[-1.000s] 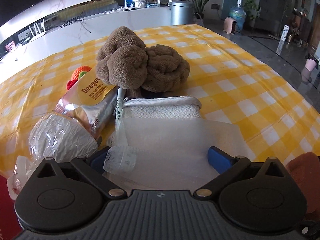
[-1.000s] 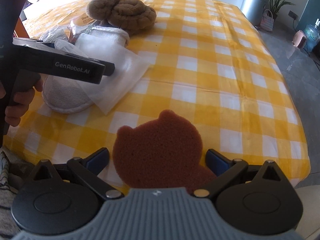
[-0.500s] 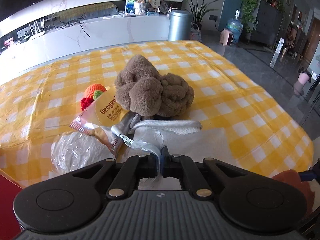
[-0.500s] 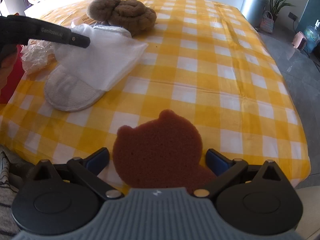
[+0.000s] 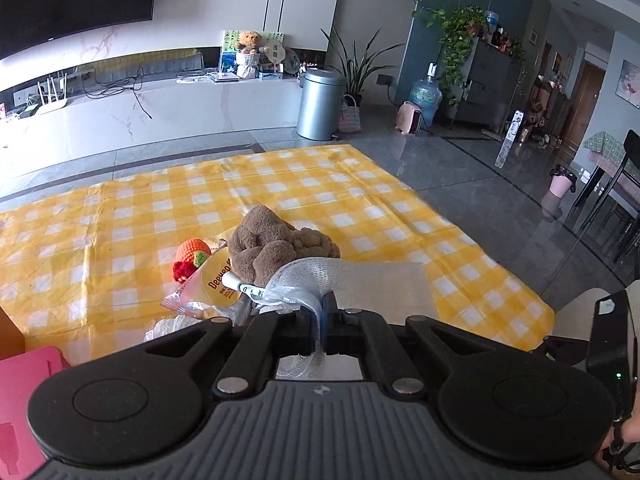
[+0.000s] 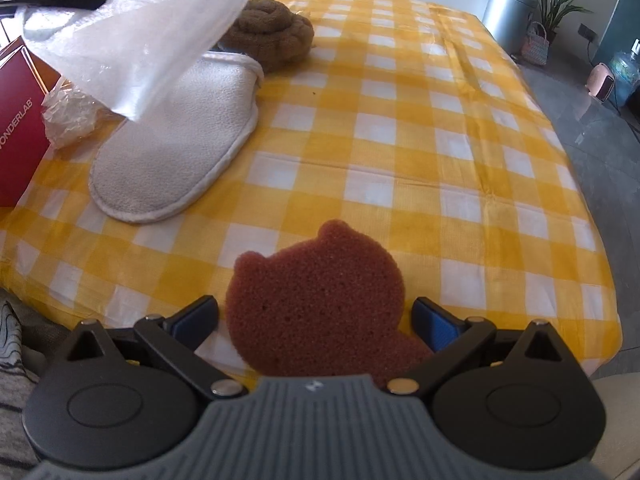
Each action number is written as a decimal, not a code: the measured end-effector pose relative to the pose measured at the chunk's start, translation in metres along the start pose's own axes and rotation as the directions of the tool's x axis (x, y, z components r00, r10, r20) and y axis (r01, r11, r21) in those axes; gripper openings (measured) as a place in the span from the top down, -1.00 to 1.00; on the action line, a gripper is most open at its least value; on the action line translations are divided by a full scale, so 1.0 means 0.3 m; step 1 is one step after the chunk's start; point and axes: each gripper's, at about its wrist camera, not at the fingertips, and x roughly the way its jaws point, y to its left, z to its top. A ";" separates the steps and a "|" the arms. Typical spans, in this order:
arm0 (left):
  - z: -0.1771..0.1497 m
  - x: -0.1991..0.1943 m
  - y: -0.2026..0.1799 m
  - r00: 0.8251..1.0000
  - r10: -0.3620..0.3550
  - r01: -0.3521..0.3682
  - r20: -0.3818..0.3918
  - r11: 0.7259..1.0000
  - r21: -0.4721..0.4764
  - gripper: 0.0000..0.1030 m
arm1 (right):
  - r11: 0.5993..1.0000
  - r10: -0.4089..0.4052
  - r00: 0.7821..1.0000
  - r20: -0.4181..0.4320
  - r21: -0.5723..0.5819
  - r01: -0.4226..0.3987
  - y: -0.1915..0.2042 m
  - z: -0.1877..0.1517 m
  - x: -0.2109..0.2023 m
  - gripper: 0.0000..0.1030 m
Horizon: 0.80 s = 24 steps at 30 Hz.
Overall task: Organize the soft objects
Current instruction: 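Close the right tool on the sponge while the left tool grasps the clear bubble-wrap bag, then carry the sponge and bubble-wrap bag over the white box with both tools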
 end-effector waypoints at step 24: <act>0.010 -0.591 0.381 0.913 0.211 -0.130 0.348 0.962 -0.241 0.94 | 0.965 0.136 0.968 0.212 0.194 -0.178 0.142 0.196 -0.309 -0.46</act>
